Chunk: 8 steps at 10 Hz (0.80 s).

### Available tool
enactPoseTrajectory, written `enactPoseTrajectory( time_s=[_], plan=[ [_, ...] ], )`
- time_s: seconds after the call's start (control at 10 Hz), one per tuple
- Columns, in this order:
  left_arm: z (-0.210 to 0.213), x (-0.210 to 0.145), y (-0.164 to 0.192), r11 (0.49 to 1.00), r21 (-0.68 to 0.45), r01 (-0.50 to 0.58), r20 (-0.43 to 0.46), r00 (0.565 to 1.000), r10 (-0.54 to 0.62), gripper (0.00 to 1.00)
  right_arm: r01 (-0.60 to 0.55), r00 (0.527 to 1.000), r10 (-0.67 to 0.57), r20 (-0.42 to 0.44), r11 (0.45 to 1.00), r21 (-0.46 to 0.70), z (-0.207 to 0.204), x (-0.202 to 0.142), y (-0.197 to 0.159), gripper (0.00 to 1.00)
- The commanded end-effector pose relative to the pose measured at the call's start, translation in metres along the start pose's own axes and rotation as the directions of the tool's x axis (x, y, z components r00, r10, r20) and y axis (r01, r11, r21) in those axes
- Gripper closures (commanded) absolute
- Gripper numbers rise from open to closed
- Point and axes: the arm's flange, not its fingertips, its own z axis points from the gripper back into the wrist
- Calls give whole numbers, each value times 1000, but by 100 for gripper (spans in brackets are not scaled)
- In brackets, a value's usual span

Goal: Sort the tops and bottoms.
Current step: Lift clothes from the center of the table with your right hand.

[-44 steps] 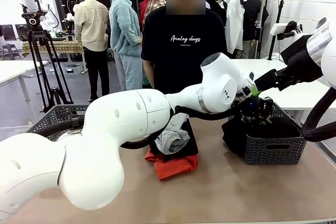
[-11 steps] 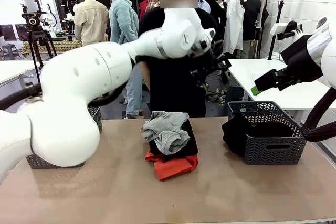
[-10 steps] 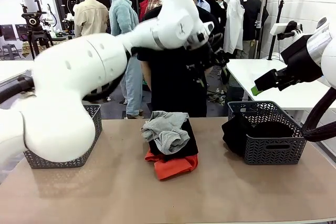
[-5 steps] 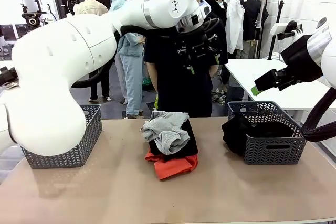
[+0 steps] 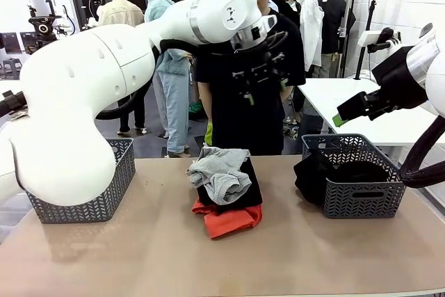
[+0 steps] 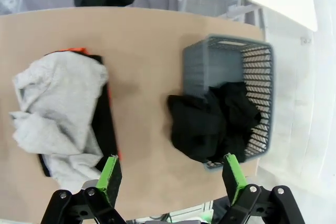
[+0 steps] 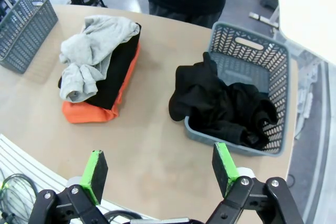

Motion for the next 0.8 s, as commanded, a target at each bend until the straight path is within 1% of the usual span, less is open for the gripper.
enactPoseTrajectory(
  time_s=[0.0, 0.1, 0.2, 0.3, 0.4, 0.5, 0.6, 0.7],
  plan=[
    [-7, -44, 96, 993, 98, -61, -89, 994, 70, 0, -13, 1000, 13, 8, 1000, 4, -3, 2, 0, 0],
    [1, -55, 124, 992, 122, -43, -80, 995, 53, 0, -13, 1000, 13, 8, 1000, 4, -3, 2, 0, 0],
    [15, -61, 153, 989, 146, -11, -36, 999, 17, 0, -13, 1000, 13, 8, 1000, 4, -3, 2, 0, 0],
    [37, -74, 185, 986, 150, -69, 5, 998, 69, 0, -13, 1000, 13, 8, 1000, 4, -3, 2, 0, 0],
    [59, -85, 211, 992, 125, -22, 0, 1000, 22, 0, -13, 1000, 13, 8, 1000, 4, -3, 2, 0, 0],
    [90, -99, 235, 996, 89, 1, -2, 1000, -1, 0, -13, 1000, 13, 8, 1000, 4, -3, 2, 0, 0],
    [116, -116, 254, 995, 99, 21, 5, 1000, -22, 0, -13, 1000, 13, 8, 1000, 4, -3, 2, 0, 0],
    [130, -128, 267, 993, 114, 39, 12, 999, -41, 0, -13, 1000, 13, 8, 1000, 4, -3, 2, 0, 0]
  ],
)
